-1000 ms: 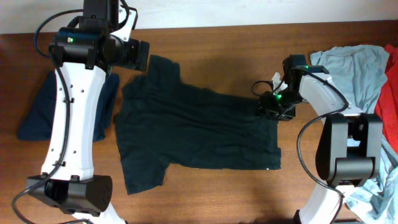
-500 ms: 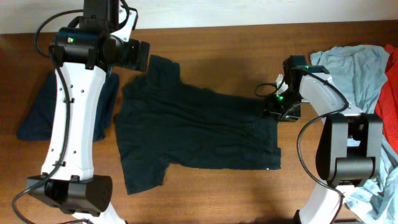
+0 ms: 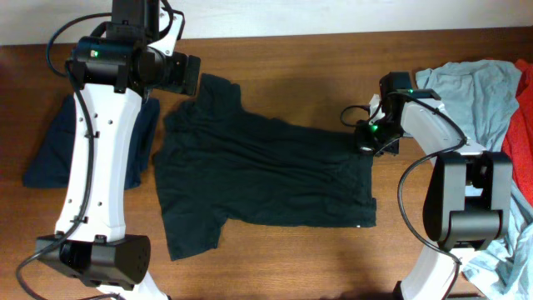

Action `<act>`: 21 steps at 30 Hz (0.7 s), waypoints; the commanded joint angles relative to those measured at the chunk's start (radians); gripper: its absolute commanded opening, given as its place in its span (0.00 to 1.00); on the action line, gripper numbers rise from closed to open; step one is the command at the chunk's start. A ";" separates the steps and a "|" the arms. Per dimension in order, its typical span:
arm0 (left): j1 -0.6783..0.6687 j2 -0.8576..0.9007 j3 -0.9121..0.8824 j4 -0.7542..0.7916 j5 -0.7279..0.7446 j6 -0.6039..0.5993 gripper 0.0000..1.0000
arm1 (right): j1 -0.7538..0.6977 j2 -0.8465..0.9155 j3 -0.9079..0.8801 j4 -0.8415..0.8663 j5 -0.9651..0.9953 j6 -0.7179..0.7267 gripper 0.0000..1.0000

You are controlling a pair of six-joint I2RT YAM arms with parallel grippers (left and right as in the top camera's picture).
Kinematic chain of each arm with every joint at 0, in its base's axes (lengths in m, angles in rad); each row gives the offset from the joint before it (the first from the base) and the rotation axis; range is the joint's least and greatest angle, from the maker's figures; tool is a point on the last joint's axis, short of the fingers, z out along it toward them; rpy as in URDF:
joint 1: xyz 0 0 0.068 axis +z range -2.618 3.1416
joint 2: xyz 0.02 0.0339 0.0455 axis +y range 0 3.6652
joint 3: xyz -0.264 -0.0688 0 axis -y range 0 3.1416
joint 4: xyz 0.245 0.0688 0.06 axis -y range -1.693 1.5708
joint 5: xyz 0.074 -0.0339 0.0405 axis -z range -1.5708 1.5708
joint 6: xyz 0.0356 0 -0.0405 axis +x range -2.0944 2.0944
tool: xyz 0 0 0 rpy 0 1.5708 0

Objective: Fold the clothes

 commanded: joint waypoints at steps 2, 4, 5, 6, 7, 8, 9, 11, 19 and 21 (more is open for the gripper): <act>0.001 -0.018 0.014 -0.007 0.011 0.005 0.95 | -0.021 -0.014 0.057 -0.018 -0.032 -0.011 0.04; 0.001 -0.026 0.015 -0.046 0.011 0.004 0.91 | -0.024 -0.037 0.086 -0.079 -0.063 -0.051 0.04; 0.001 -0.034 0.015 -0.074 0.010 -0.003 0.89 | -0.024 -0.053 0.097 -0.109 -0.066 -0.074 0.04; 0.001 -0.043 0.015 -0.100 0.011 -0.022 0.84 | -0.024 -0.073 0.103 -0.131 -0.066 -0.086 0.06; 0.001 -0.056 0.015 -0.128 0.011 -0.043 0.84 | -0.024 -0.095 0.105 -0.142 -0.071 -0.101 0.09; 0.001 -0.075 0.015 -0.157 0.010 -0.057 0.82 | -0.024 -0.133 0.105 -0.156 -0.073 -0.114 0.14; 0.001 -0.089 0.015 -0.175 0.010 -0.066 0.82 | -0.024 -0.169 0.105 -0.166 -0.074 -0.120 0.18; 0.002 -0.138 0.015 -0.228 0.002 -0.113 0.82 | -0.024 -0.260 0.105 -0.195 -0.073 -0.120 0.27; 0.086 -0.288 -0.050 -0.415 0.146 -0.277 0.86 | -0.024 -0.560 0.105 -0.359 -0.042 -0.061 0.65; 0.086 -0.301 -0.123 -0.415 0.162 -0.306 0.86 | -0.024 -0.571 0.105 -0.401 -0.043 -0.032 0.68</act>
